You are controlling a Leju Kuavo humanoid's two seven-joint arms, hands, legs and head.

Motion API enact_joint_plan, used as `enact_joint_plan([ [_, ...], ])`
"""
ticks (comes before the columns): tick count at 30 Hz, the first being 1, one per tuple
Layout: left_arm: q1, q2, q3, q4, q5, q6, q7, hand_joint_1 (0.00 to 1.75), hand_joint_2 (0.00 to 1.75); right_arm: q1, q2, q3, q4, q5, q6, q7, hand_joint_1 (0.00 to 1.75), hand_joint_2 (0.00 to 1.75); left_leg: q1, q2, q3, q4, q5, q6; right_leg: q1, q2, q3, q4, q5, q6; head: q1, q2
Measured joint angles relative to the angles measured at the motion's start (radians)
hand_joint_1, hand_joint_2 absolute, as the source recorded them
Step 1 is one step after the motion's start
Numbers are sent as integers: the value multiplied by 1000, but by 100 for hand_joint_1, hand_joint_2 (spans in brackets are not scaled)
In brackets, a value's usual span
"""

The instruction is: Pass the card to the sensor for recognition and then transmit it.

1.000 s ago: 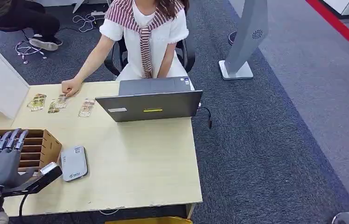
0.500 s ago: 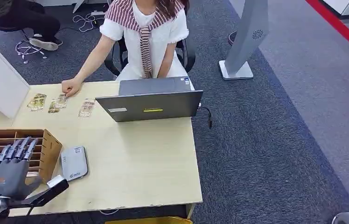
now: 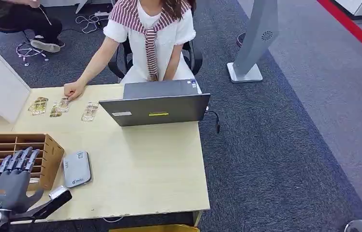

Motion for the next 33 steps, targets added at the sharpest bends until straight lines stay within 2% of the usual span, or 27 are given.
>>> enact_joint_plan([
  [4,0,0,0,0,0,2,3,0,175,0,0,0,0,0,0,0,0,175,0,0,0,0,0,0,0,0,0,0,0,0,0,0],
  [11,-2,0,36,27,-29,10,52,0,175,-1,0,5,0,1,0,3,0,175,0,0,0,0,0,0,0,0,0,0,0,0,0,0],
  [19,-6,0,77,64,-26,11,53,0,175,-2,0,16,0,1,-1,6,0,175,1,0,0,0,0,0,1,0,0,0,0,0,0,0],
  [33,-17,-1,92,88,-27,10,50,0,175,-4,0,27,0,0,-2,8,0,175,1,0,0,0,0,0,1,0,0,0,0,0,0,0],
])
